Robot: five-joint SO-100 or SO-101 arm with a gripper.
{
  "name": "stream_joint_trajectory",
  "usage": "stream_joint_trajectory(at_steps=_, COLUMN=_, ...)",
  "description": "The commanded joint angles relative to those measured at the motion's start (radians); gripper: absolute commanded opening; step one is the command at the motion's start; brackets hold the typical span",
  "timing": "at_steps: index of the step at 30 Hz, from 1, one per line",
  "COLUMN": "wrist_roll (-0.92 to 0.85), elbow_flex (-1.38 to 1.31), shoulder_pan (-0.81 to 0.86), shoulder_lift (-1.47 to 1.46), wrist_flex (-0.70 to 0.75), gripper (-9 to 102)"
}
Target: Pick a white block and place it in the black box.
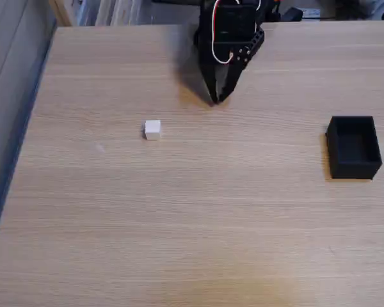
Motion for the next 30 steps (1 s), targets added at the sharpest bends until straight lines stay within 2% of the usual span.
stream_joint_trajectory(at_steps=1, wrist_roll=0.002, elbow_flex=-0.129, shoulder_pan=0.014, shoulder_lift=-0.095, wrist_flex=0.026, gripper=2)
stream_joint_trajectory(at_steps=4, wrist_roll=-0.015, elbow_flex=-0.236, shoulder_pan=0.067, shoulder_lift=-0.199, wrist_flex=0.031, gripper=10)
stream_joint_trajectory(at_steps=11, wrist_roll=-0.051, elbow_flex=-0.416, shoulder_pan=0.161, shoulder_lift=-0.417, wrist_flex=0.035, gripper=19)
stream_joint_trajectory(at_steps=19, wrist_roll=-0.258, elbow_flex=-0.477, shoulder_pan=0.362, shoulder_lift=-0.561, wrist_flex=0.008, gripper=26)
stream_joint_trajectory(at_steps=24, wrist_roll=-0.379, elbow_flex=-0.512, shoulder_pan=0.476, shoulder_lift=-0.687, wrist_flex=-0.061, gripper=30)
stream_joint_trajectory(at_steps=30, wrist_roll=-0.433, elbow_flex=-0.572, shoulder_pan=0.535, shoulder_lift=-0.857, wrist_flex=-0.172, gripper=30)
